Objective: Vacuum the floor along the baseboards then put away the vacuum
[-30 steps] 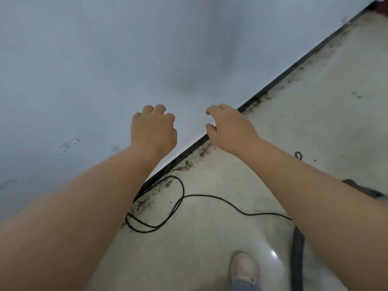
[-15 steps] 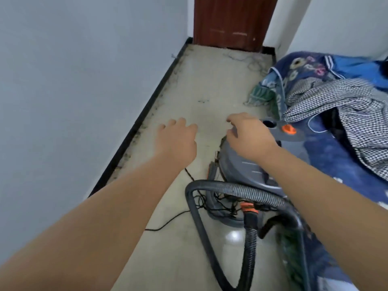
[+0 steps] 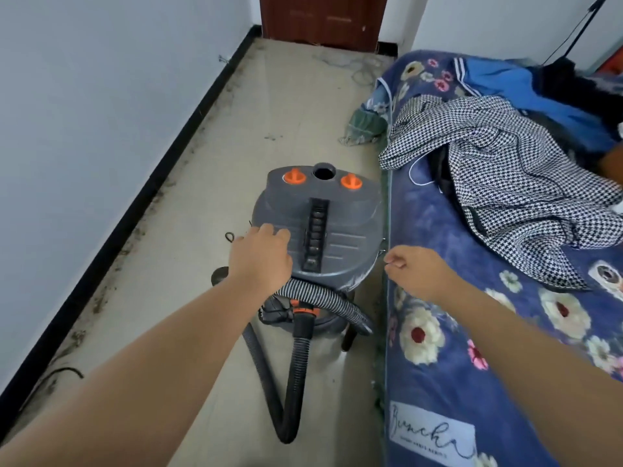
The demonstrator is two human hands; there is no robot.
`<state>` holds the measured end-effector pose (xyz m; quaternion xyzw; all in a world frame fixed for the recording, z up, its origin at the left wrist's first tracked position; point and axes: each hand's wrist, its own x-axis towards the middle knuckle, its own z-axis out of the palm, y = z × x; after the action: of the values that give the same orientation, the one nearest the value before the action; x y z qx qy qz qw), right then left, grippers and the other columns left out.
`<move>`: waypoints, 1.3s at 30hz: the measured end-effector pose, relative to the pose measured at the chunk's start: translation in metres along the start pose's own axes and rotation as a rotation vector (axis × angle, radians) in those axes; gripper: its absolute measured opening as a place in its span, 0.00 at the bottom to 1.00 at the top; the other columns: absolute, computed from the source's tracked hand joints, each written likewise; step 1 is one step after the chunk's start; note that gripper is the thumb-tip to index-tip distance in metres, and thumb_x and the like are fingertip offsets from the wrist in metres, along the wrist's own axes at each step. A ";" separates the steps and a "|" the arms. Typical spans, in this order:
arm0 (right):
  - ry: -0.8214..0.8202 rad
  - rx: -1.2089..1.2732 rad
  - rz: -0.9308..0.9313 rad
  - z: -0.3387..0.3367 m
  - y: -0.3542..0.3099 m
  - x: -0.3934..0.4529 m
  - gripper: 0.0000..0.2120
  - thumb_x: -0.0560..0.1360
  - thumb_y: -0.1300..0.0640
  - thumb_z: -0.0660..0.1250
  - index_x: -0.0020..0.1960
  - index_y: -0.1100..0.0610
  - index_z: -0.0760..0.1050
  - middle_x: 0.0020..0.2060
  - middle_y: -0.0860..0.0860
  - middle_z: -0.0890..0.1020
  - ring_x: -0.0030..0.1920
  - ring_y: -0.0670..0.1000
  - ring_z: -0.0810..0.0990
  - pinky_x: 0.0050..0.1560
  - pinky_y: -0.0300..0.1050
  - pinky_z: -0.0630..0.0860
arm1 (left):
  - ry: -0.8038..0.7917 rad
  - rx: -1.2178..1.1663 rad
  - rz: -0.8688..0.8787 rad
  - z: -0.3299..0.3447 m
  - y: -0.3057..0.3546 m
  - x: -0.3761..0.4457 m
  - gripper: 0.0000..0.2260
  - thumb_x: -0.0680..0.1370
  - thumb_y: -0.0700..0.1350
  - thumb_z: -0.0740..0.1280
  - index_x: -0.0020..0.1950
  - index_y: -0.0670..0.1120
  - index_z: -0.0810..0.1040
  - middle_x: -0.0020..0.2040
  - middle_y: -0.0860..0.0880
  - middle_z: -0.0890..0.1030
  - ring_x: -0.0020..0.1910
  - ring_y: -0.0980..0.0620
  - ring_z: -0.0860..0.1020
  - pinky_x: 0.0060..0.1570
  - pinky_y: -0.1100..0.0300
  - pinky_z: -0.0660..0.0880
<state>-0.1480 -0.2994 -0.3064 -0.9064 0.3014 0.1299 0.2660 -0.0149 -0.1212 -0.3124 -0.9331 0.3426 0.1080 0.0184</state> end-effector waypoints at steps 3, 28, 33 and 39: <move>-0.108 -0.011 0.014 0.028 0.010 0.011 0.13 0.78 0.59 0.59 0.60 0.61 0.74 0.57 0.57 0.79 0.59 0.56 0.75 0.58 0.42 0.67 | -0.071 -0.002 0.014 0.024 0.004 0.005 0.17 0.80 0.46 0.55 0.69 0.46 0.67 0.65 0.45 0.68 0.64 0.45 0.67 0.57 0.54 0.68; -0.106 -0.386 -0.034 0.160 0.034 0.077 0.23 0.71 0.47 0.69 0.59 0.58 0.70 0.54 0.54 0.76 0.56 0.56 0.76 0.46 0.48 0.76 | -0.033 -0.163 0.336 0.146 -0.043 0.058 0.25 0.66 0.59 0.66 0.53 0.40 0.80 0.51 0.39 0.78 0.49 0.37 0.78 0.48 0.42 0.76; 0.051 -0.128 -0.207 0.134 0.016 0.067 0.19 0.63 0.53 0.77 0.48 0.63 0.76 0.41 0.57 0.79 0.41 0.58 0.80 0.32 0.46 0.73 | 0.024 -0.247 0.308 0.127 -0.030 0.053 0.29 0.57 0.44 0.80 0.55 0.38 0.78 0.48 0.42 0.81 0.48 0.39 0.80 0.52 0.41 0.73; 0.069 0.045 -0.297 0.105 -0.006 0.067 0.23 0.71 0.49 0.70 0.61 0.60 0.72 0.54 0.53 0.76 0.55 0.52 0.75 0.48 0.41 0.67 | -0.012 -0.240 0.182 0.078 -0.018 0.059 0.19 0.68 0.46 0.71 0.57 0.45 0.74 0.52 0.48 0.77 0.54 0.47 0.74 0.55 0.57 0.65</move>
<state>-0.0999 -0.2682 -0.4167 -0.9387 0.1759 0.0511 0.2922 0.0257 -0.1363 -0.4020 -0.8930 0.4102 0.1549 -0.1011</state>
